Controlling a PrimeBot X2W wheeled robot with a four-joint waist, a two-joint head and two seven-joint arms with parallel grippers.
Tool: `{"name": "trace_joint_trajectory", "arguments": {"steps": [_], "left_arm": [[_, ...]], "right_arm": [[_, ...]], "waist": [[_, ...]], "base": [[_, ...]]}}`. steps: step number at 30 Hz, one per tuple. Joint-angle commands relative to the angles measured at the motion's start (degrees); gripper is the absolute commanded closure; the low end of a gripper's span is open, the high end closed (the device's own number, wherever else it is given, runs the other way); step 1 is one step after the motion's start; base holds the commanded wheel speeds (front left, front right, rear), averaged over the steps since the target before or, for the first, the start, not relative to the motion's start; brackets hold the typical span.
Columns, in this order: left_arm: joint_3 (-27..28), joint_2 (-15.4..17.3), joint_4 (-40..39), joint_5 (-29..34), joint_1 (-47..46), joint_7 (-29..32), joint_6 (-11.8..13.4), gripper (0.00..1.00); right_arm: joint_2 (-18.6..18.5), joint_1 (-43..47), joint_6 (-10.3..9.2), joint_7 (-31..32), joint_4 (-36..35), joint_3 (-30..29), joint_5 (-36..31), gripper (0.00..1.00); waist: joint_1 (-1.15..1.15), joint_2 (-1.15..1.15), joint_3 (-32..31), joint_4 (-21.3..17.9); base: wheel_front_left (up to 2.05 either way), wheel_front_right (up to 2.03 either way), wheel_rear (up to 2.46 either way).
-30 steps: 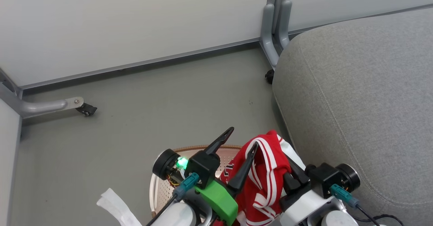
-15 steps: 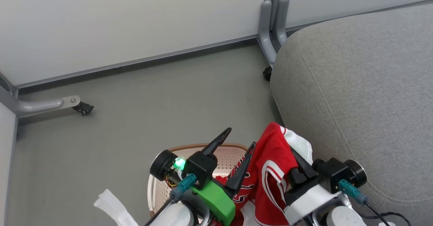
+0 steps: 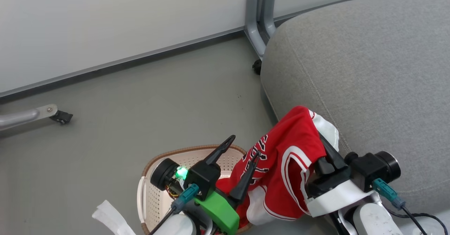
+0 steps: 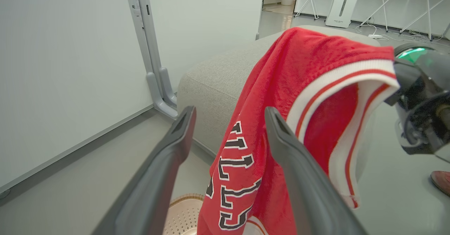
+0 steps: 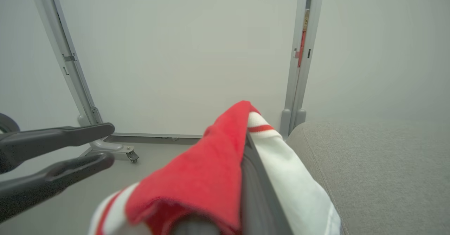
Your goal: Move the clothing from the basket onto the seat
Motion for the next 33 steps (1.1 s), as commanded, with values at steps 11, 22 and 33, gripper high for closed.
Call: {"name": "trace_joint_trajectory", "arguments": {"steps": [11,22,33], "left_arm": [[-0.3,2.3,-1.3,1.5,-3.5,1.3,-0.5,0.0],[-2.0,4.3,-2.7,2.7,-7.0,4.3,-2.4,0.0],[-3.5,8.5,-6.3,5.0,-11.4,9.2,-4.1,0.0]], "right_arm": [[-0.1,-0.6,-0.09,0.0,-6.4,-3.2,0.1,1.0],[-0.1,-2.3,-0.09,0.0,-9.7,-6.5,3.7,1.0],[-0.1,-22.1,-0.09,0.0,-16.1,-17.5,4.4,1.0]], "waist": [[0.0,0.0,7.7,-13.3],[0.0,0.0,14.0,-20.7],[0.0,0.0,26.2,-19.8]], "base": [[0.0,0.0,0.0],[0.0,0.0,0.0],[0.0,0.0,0.0]]}}
